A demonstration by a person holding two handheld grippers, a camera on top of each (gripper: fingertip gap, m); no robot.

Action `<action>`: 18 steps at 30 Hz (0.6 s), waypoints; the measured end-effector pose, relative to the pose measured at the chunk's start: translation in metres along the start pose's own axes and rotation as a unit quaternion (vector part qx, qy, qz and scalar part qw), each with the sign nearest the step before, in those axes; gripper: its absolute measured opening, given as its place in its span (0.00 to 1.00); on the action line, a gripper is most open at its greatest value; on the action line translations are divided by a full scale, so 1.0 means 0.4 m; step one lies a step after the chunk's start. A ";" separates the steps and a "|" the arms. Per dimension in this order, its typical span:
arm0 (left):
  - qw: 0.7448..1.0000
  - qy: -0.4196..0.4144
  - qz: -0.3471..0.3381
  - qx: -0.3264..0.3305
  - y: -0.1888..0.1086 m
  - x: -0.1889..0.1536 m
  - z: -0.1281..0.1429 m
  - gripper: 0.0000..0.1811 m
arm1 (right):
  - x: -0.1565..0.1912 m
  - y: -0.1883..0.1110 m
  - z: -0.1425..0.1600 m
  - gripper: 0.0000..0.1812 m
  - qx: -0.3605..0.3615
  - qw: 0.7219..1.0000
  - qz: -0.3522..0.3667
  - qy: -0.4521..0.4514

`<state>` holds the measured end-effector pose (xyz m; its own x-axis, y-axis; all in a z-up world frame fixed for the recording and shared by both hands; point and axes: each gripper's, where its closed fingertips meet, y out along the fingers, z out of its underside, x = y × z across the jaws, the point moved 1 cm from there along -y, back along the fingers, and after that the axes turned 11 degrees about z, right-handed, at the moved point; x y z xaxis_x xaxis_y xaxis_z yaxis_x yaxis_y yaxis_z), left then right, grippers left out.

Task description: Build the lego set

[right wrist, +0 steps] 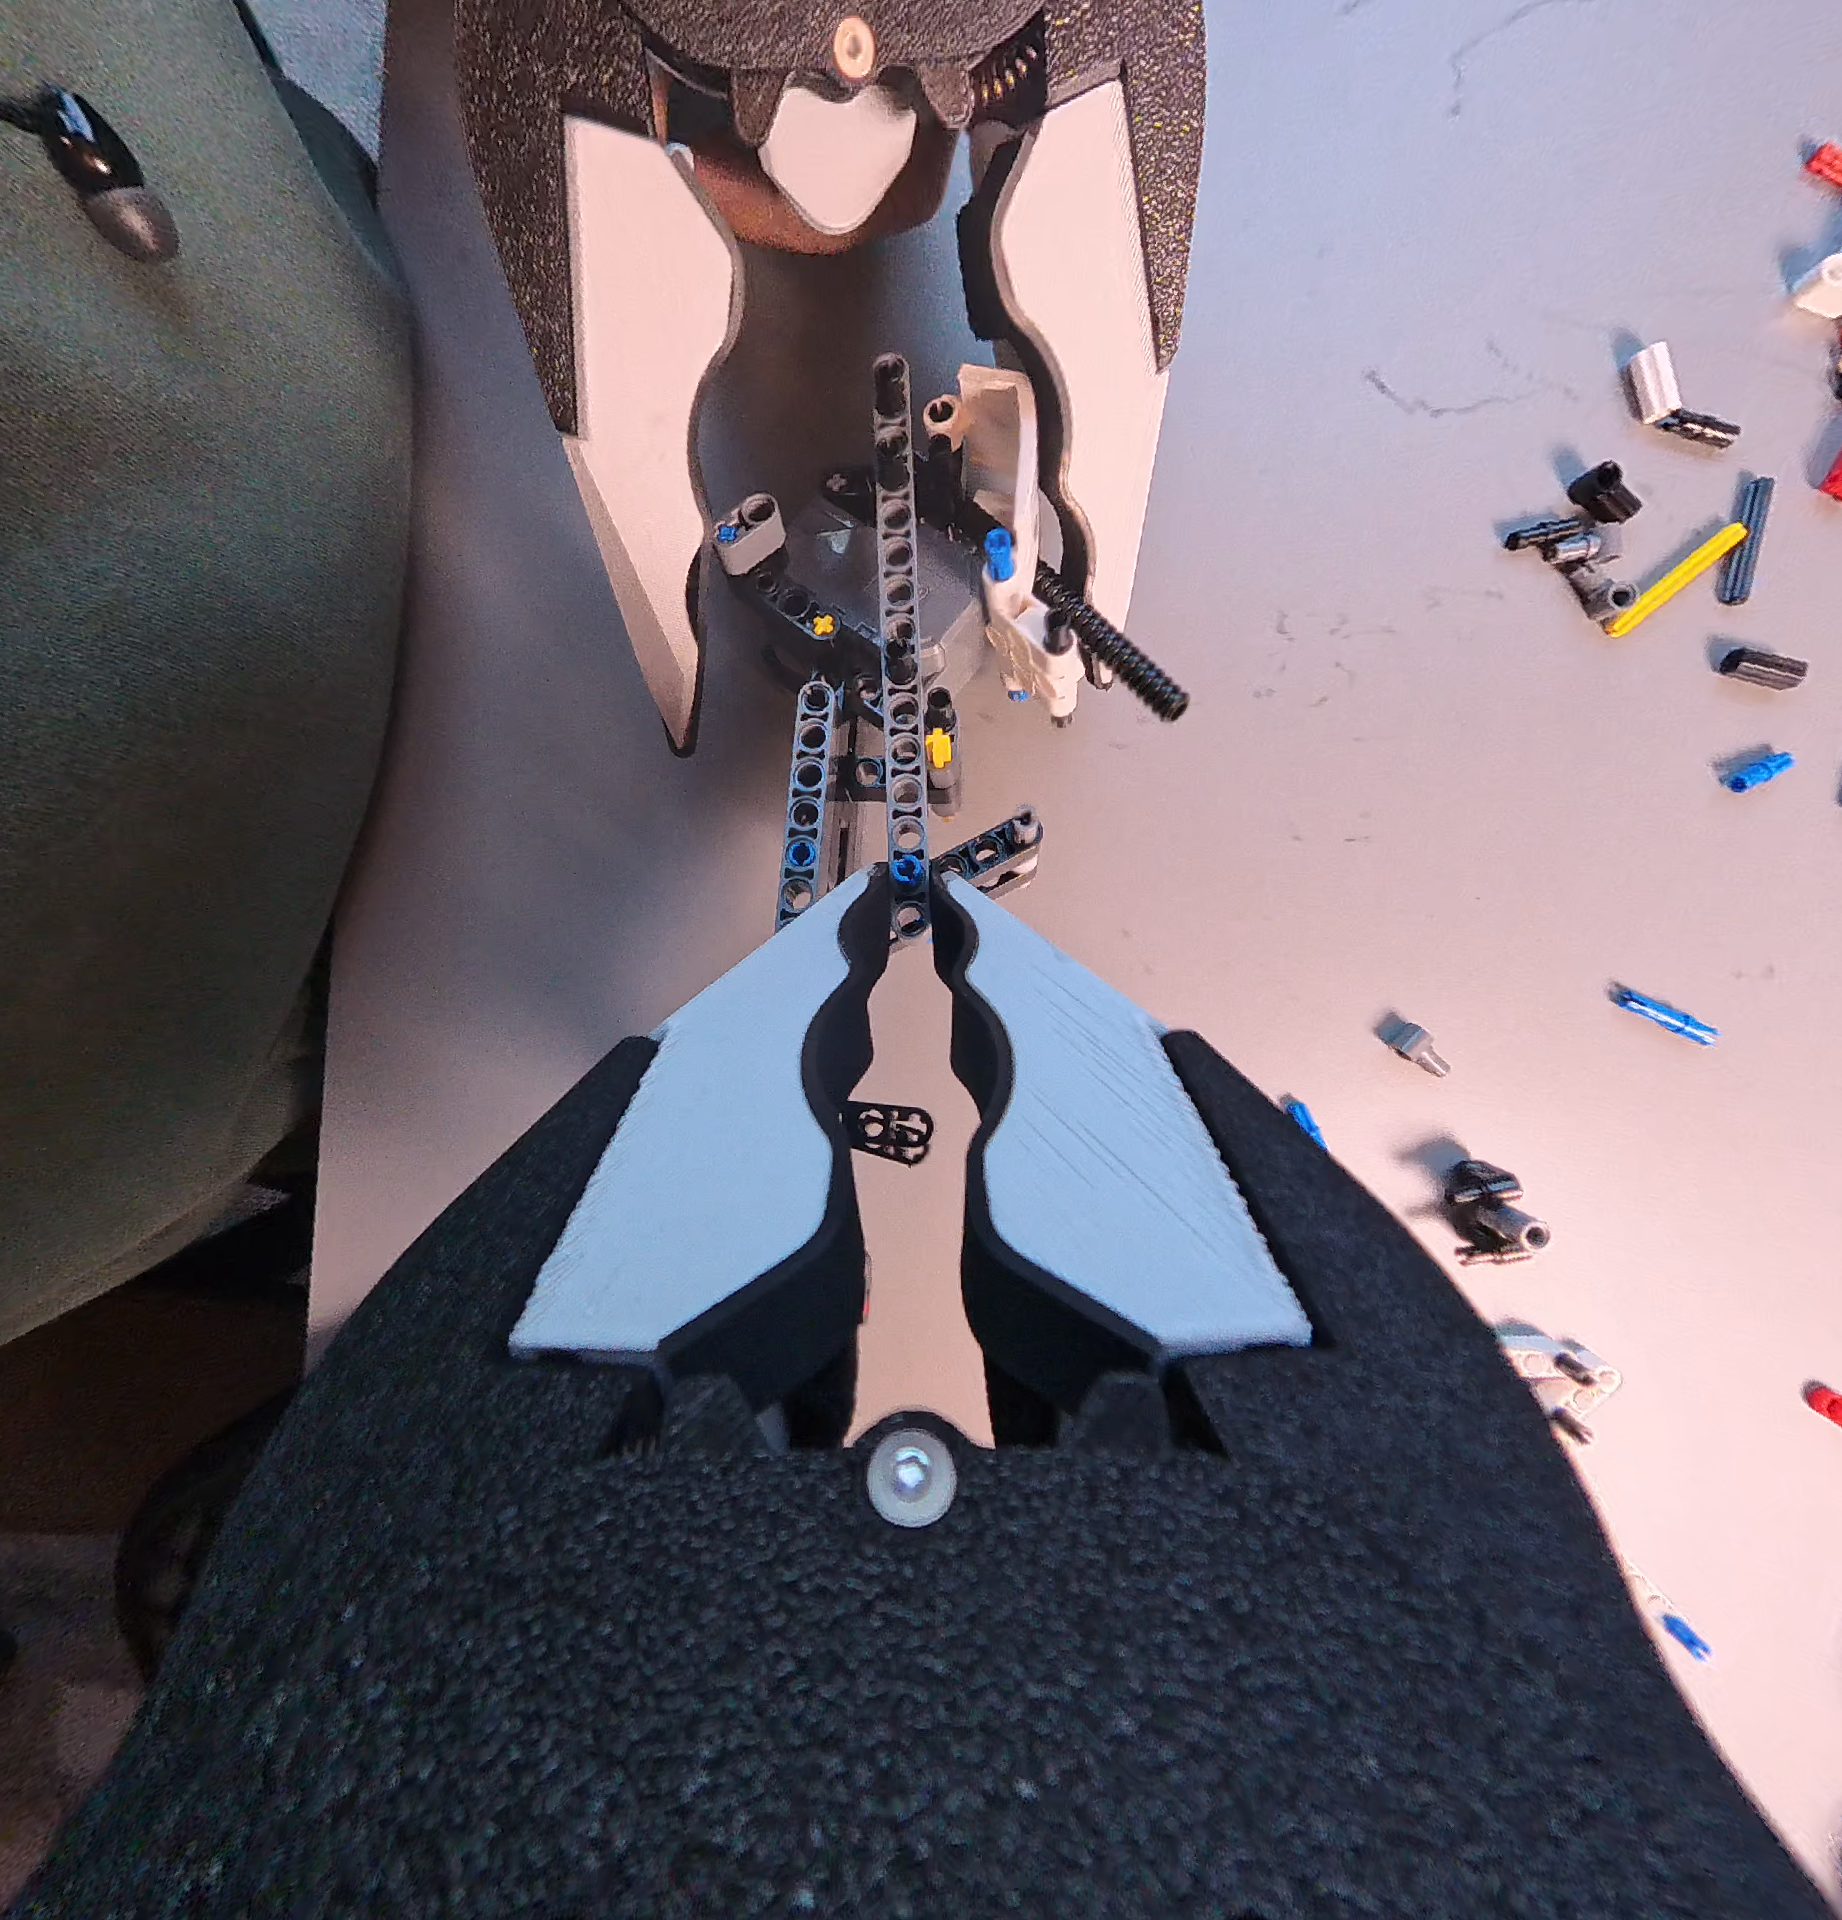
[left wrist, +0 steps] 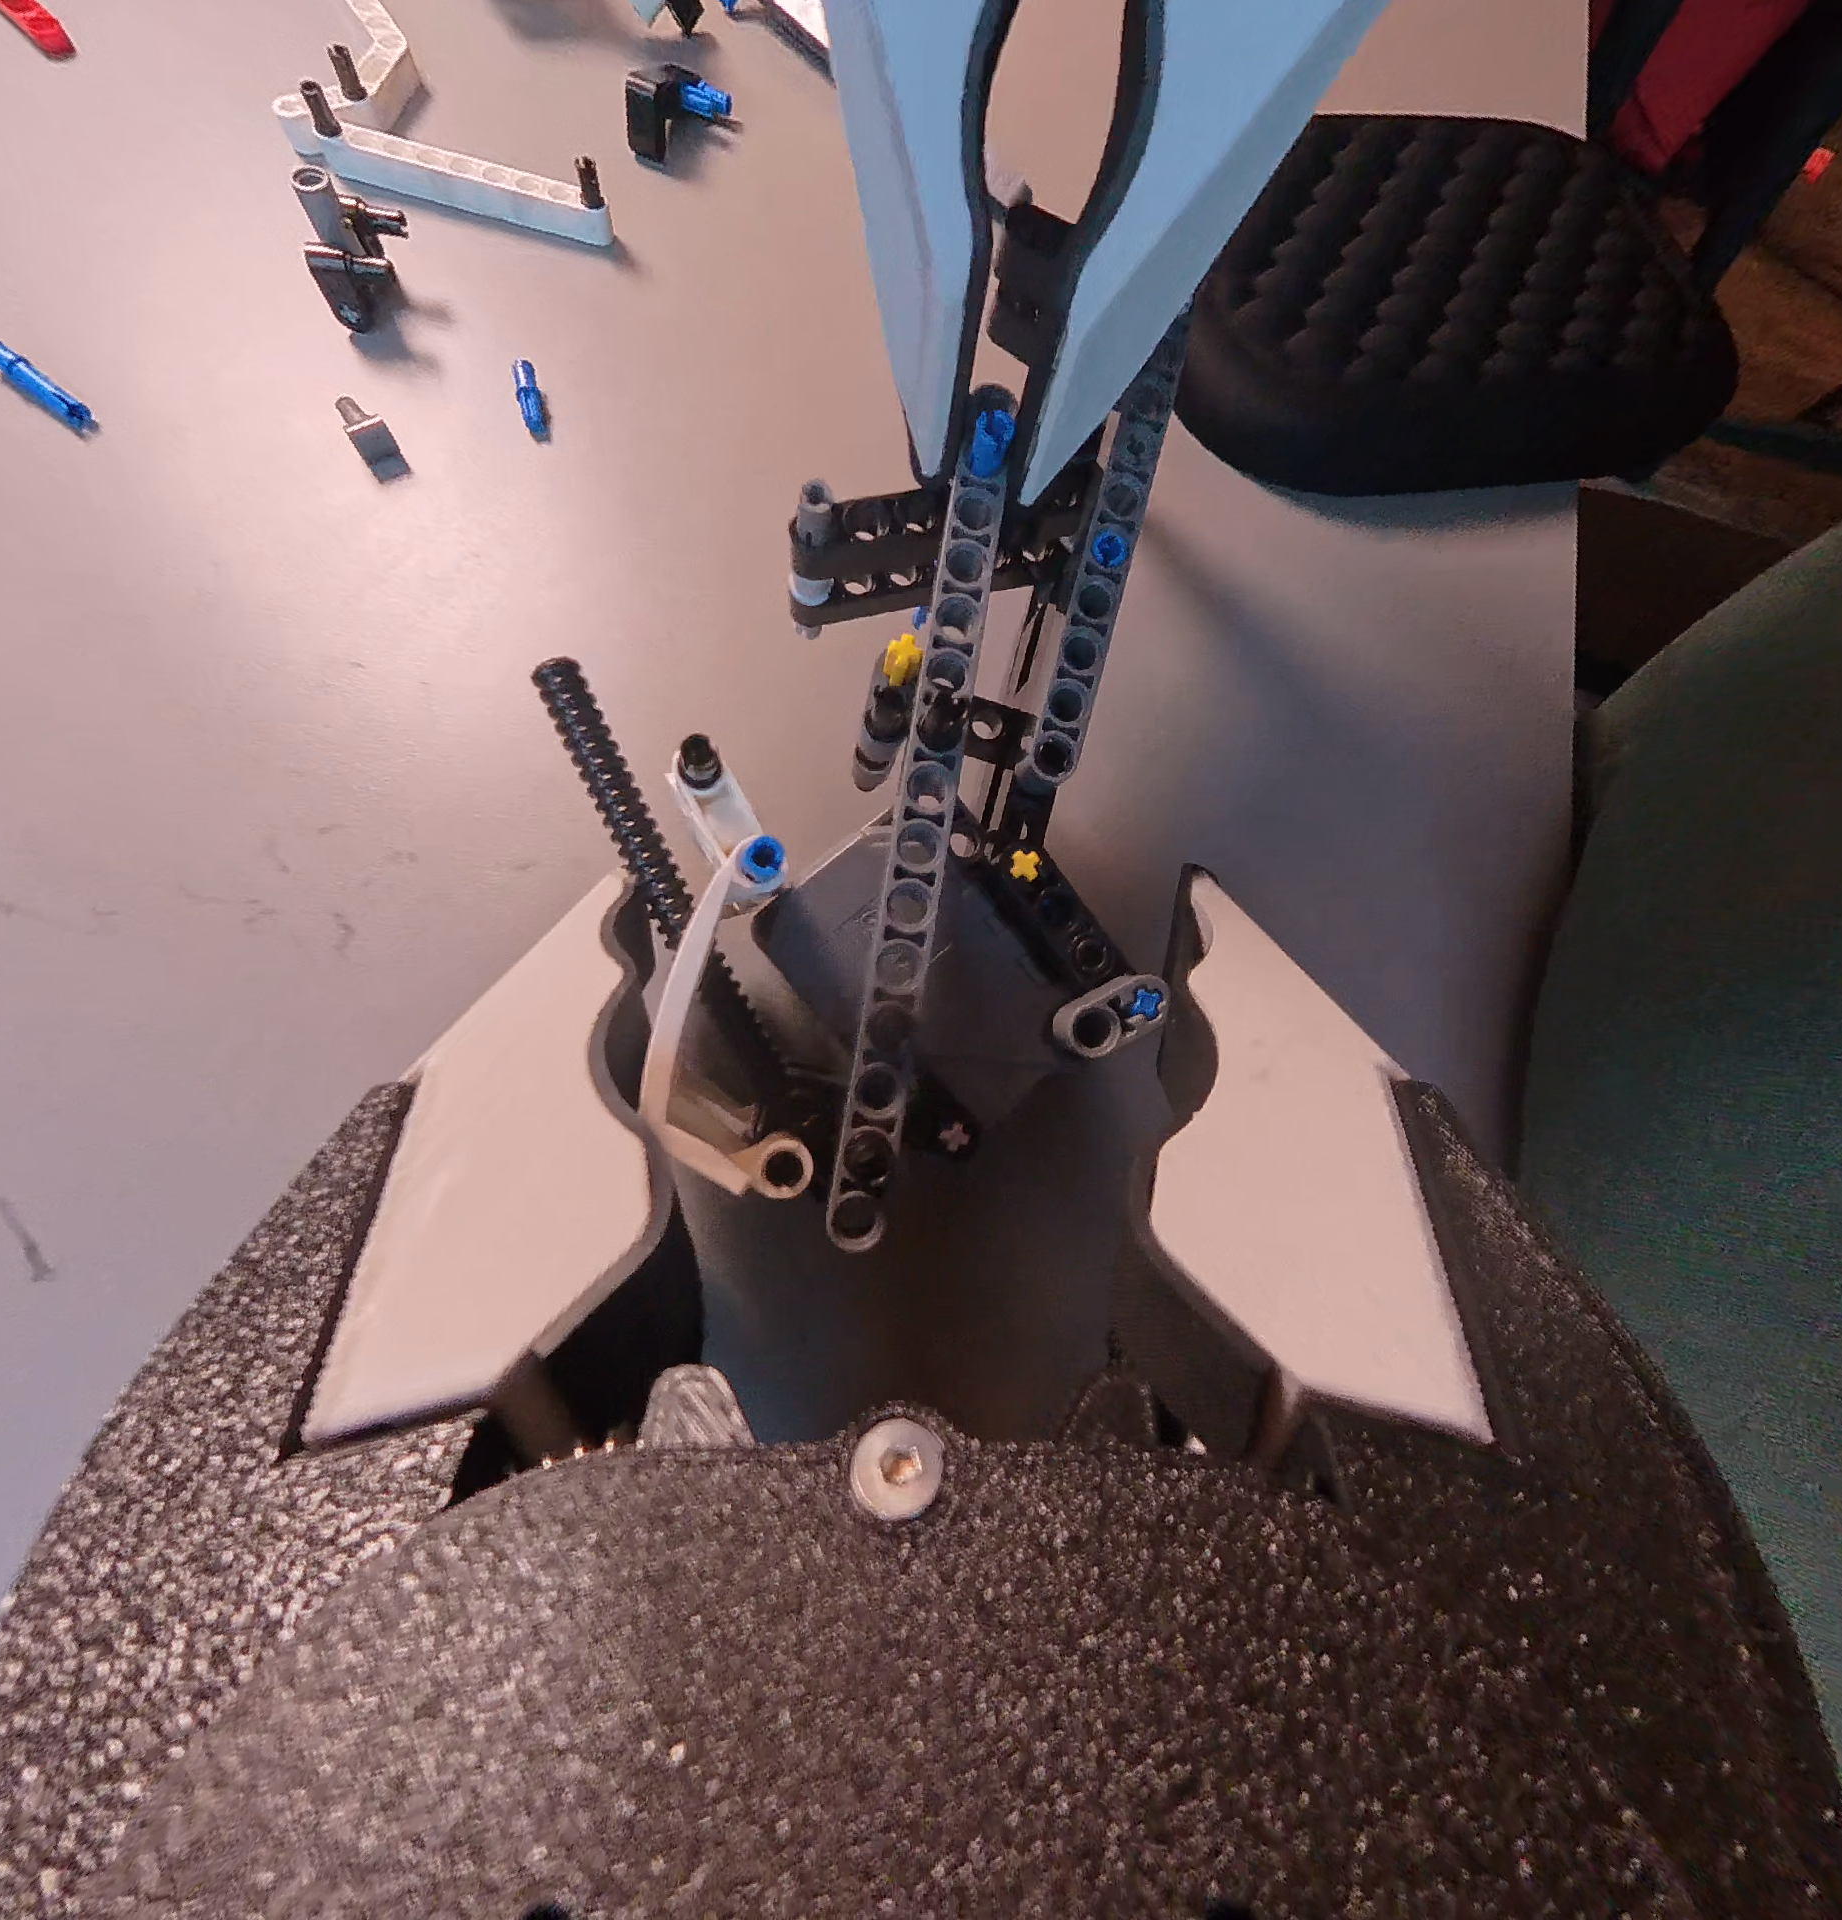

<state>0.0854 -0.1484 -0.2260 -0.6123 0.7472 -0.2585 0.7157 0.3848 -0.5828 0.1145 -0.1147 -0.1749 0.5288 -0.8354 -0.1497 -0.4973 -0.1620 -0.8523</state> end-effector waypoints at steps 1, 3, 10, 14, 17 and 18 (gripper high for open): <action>1.000 -0.010 -0.001 -0.001 -0.001 0.003 -0.001 0.55 | -0.002 0.001 0.003 0.04 -0.004 1.000 0.005 -0.001; 1.000 -0.028 -0.013 -0.001 -0.003 0.014 -0.001 0.57 | -0.007 0.000 0.007 0.04 -0.013 1.000 0.014 0.000; 0.997 -0.063 -0.037 -0.005 -0.009 0.034 0.007 0.60 | -0.017 0.004 0.011 0.04 -0.049 0.998 0.037 -0.007; 0.993 -0.105 -0.041 -0.019 -0.019 0.048 0.014 0.59 | -0.031 -0.005 0.024 0.04 -0.054 0.998 0.046 0.005; 0.992 -0.111 -0.050 -0.023 -0.027 0.052 0.016 0.55 | -0.036 -0.015 0.034 0.04 -0.062 0.997 0.037 0.028; 0.993 -0.107 -0.051 -0.023 -0.030 0.053 0.014 0.55 | -0.036 -0.015 0.034 0.04 -0.064 0.997 0.038 0.028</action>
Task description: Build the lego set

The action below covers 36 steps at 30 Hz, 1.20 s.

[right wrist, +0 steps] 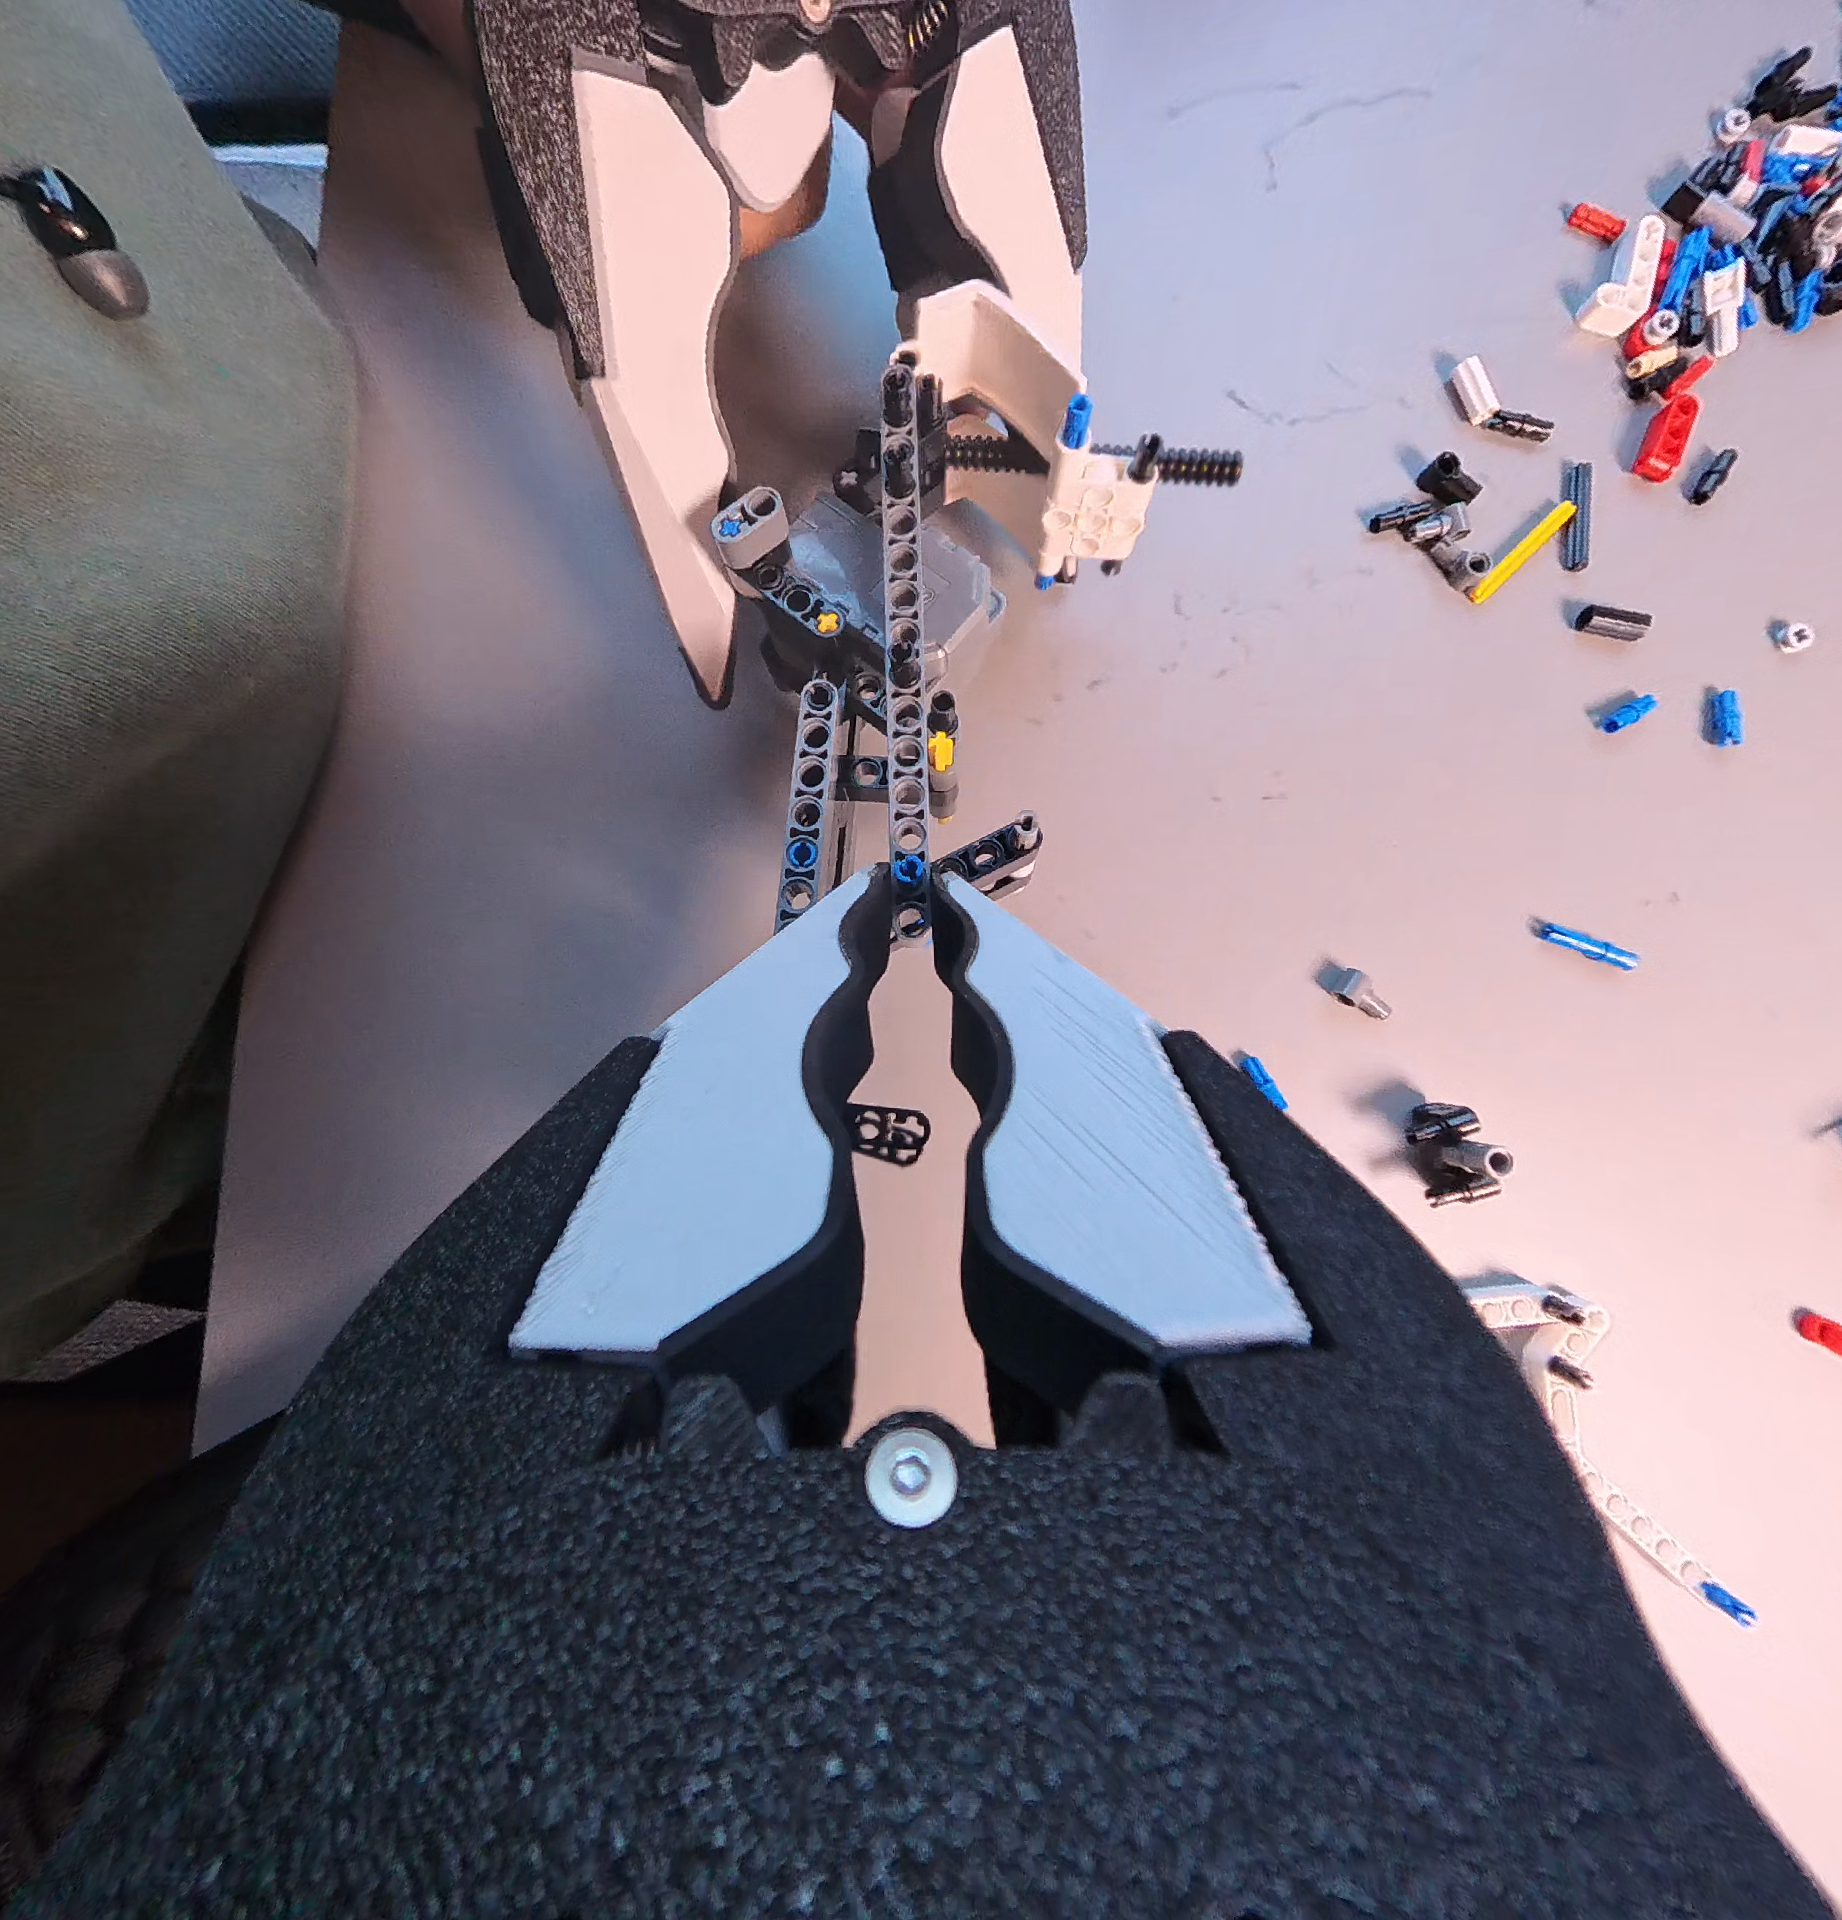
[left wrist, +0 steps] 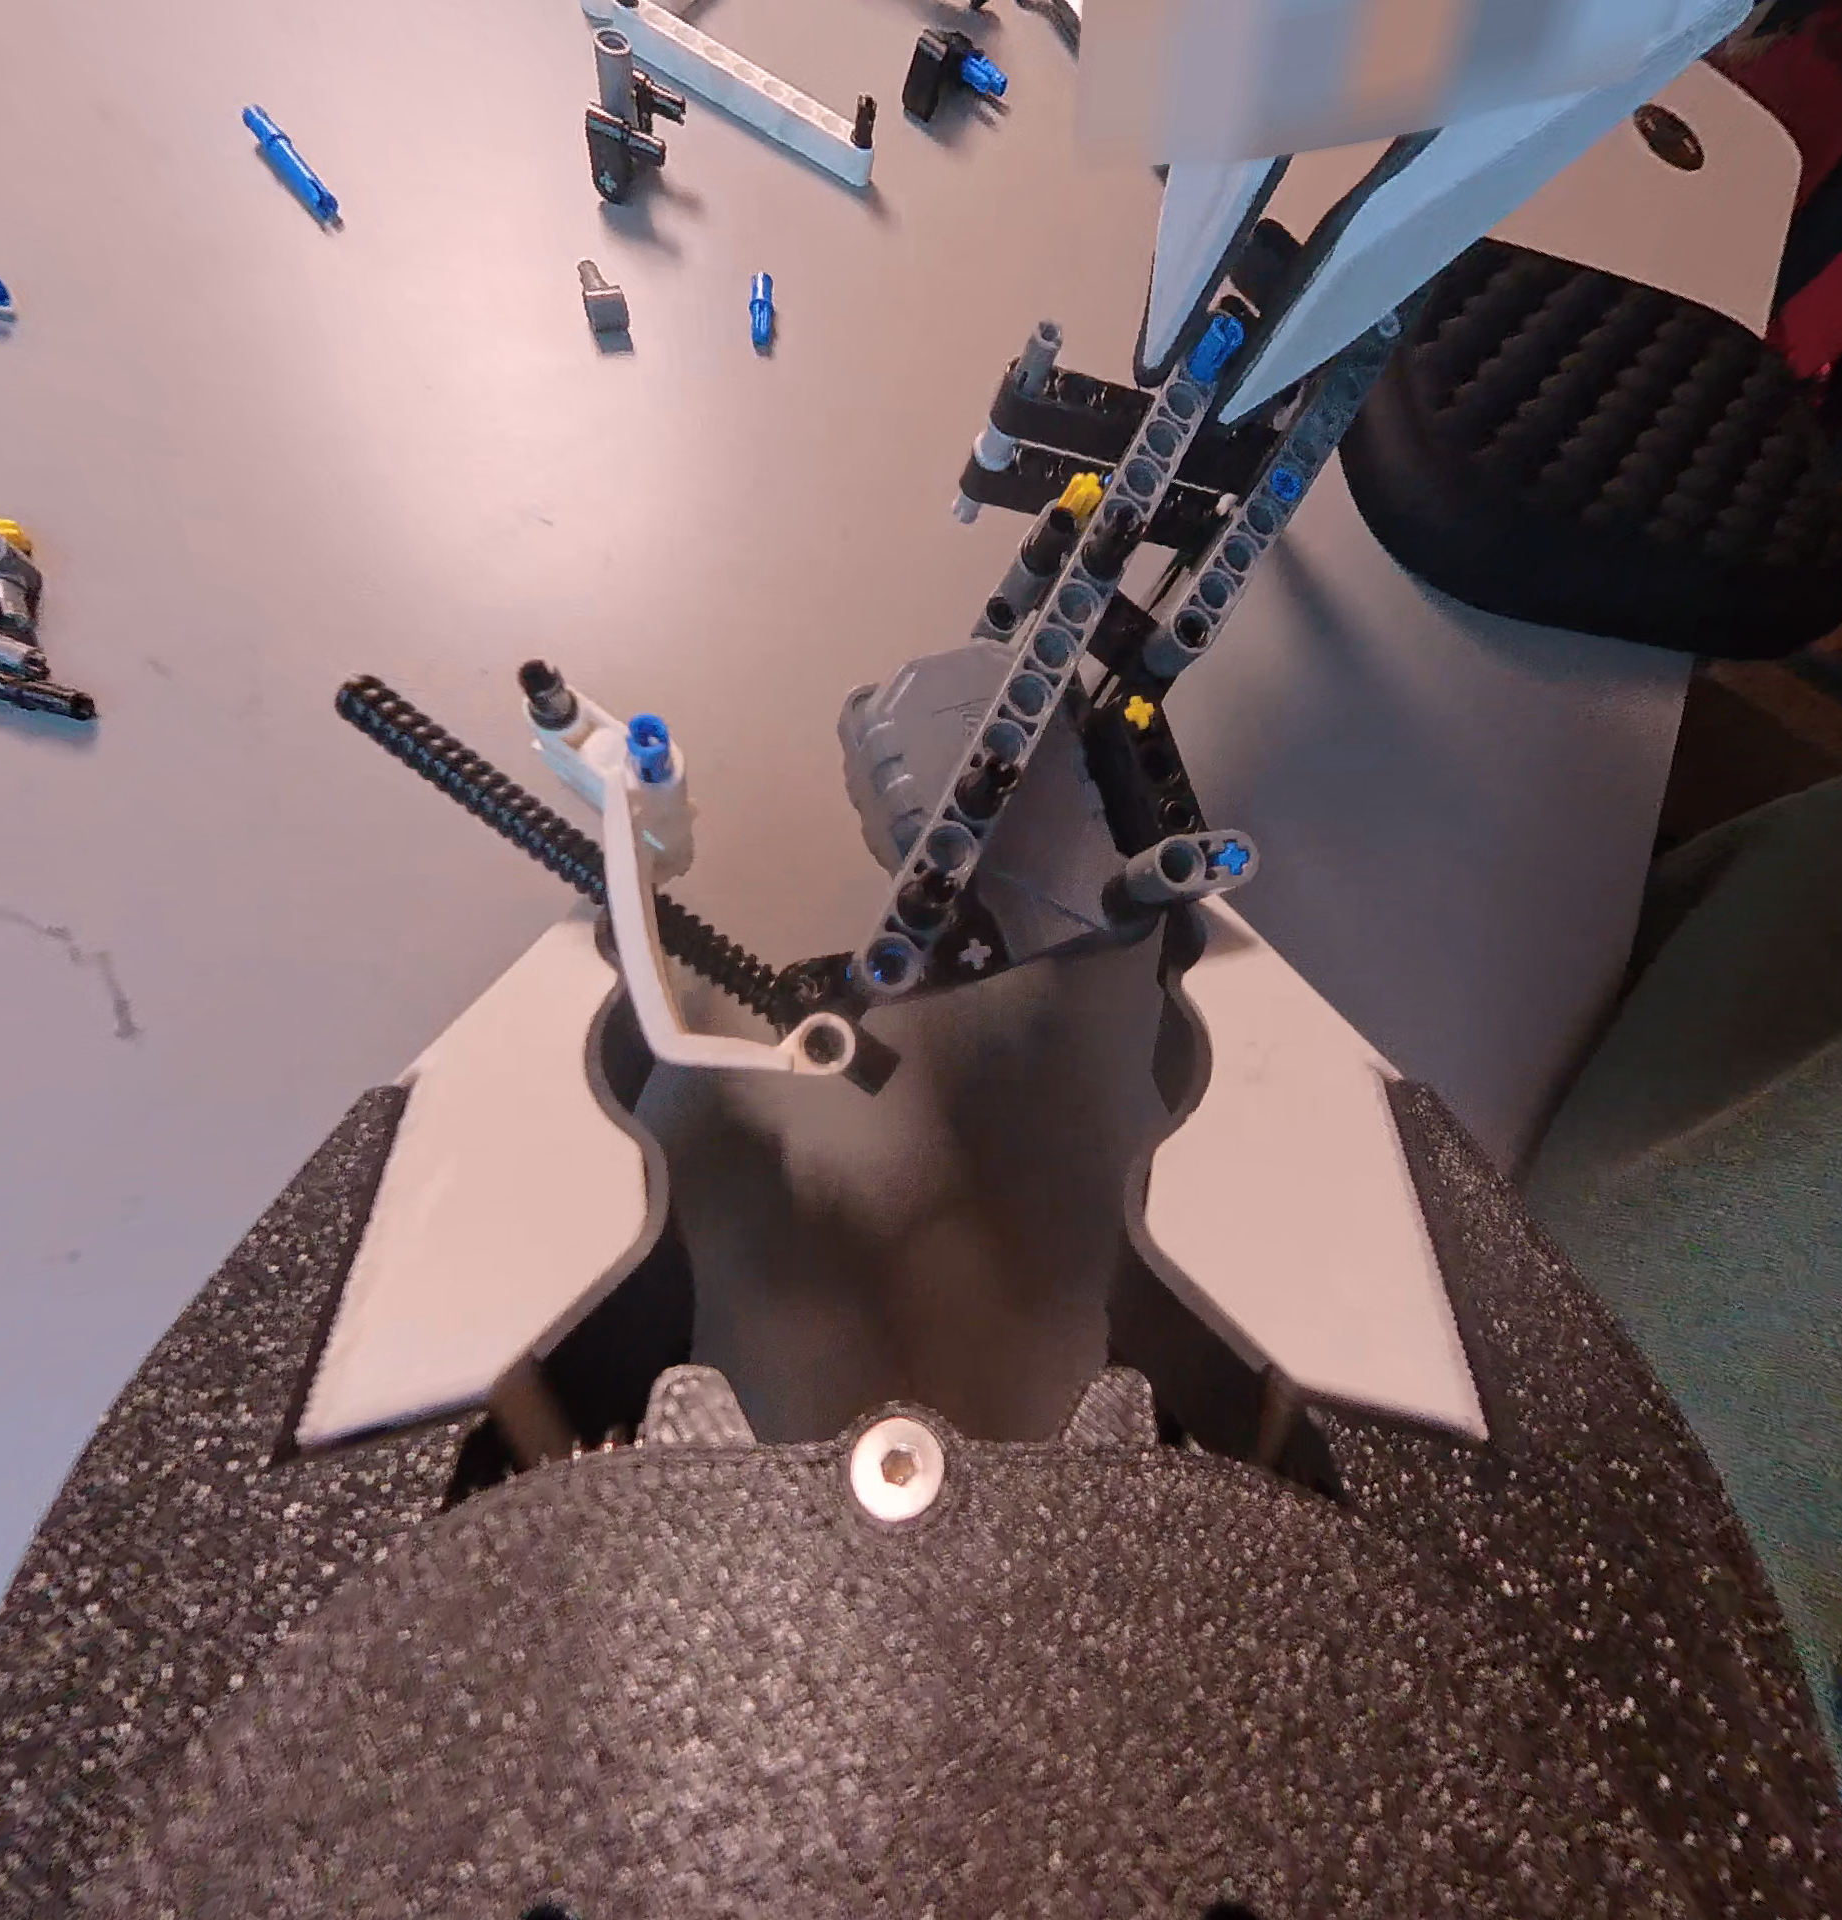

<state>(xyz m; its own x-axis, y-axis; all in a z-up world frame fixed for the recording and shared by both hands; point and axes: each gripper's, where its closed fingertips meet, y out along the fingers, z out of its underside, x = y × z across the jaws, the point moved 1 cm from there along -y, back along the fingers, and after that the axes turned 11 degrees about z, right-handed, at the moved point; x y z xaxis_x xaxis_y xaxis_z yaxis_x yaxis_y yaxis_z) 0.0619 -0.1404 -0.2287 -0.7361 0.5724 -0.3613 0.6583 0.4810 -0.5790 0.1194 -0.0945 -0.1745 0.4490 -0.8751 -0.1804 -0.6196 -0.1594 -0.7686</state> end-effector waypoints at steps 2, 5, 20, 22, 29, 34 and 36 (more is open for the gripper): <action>1.000 0.005 0.011 -0.008 -0.014 -0.005 -0.015 0.58 | -0.003 0.004 0.002 0.04 0.001 1.000 0.011 -0.023; 0.999 0.051 0.005 0.002 -0.057 0.001 -0.027 0.55 | -0.006 0.002 -0.006 0.04 -0.009 0.999 0.010 -0.047; 0.976 0.173 0.110 0.073 -0.041 -0.060 -0.077 0.38 | -0.007 0.051 -0.020 0.04 0.016 0.991 -0.057 -0.121; 0.973 0.155 0.136 0.101 0.000 -0.063 -0.076 0.31 | -0.010 0.054 -0.023 0.04 0.022 0.989 -0.049 -0.136; 0.965 0.112 0.202 0.127 0.033 -0.065 -0.090 0.19 | -0.009 0.060 -0.027 0.04 0.017 0.988 -0.037 -0.146; 0.968 0.126 0.187 0.111 0.036 -0.067 -0.088 0.20 | -0.008 0.056 -0.026 0.04 0.001 0.993 -0.054 -0.102; 0.971 0.122 0.179 0.103 0.035 -0.062 -0.089 0.20 | -0.013 0.058 -0.026 0.04 0.001 0.996 -0.053 -0.074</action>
